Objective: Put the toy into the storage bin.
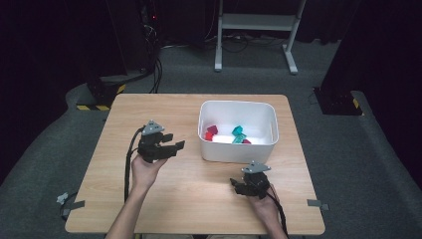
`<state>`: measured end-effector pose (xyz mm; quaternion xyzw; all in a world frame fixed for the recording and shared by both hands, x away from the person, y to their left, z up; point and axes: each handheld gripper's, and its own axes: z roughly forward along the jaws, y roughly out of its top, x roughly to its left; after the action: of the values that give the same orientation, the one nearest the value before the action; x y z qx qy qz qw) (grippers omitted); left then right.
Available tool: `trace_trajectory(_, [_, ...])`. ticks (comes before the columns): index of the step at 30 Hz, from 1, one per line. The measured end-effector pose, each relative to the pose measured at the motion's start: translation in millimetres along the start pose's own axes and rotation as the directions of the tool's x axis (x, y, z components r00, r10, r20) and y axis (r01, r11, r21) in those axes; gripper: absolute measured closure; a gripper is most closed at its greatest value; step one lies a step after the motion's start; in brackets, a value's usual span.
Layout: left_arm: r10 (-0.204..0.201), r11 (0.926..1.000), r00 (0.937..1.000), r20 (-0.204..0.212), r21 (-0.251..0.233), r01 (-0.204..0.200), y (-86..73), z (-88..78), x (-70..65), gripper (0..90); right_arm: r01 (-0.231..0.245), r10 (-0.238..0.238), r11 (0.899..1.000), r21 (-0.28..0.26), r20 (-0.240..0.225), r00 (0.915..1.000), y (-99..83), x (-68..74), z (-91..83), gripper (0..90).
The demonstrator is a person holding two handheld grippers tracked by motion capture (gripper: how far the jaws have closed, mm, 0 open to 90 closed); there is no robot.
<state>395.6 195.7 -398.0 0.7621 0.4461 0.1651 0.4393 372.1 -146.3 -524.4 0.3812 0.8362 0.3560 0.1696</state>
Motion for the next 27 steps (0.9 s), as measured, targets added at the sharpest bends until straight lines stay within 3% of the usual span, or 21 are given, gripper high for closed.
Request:
trace_trajectory(16, [-0.005,0.9992,0.9996,-0.027,0.039,0.006,-33.5,0.2,2.7,41.2,0.003,-0.003,1.0,-0.001,0.0,1.0,0.0,-0.2,0.1,32.7])
trace_trajectory(27, [-0.03,0.9979,0.9987,-0.042,0.056,0.032,-54.6,3.5,5.0,41.1,0.0,0.0,1.0,0.0,0.0,1.0,0.0,0.1,0.0,32.8])
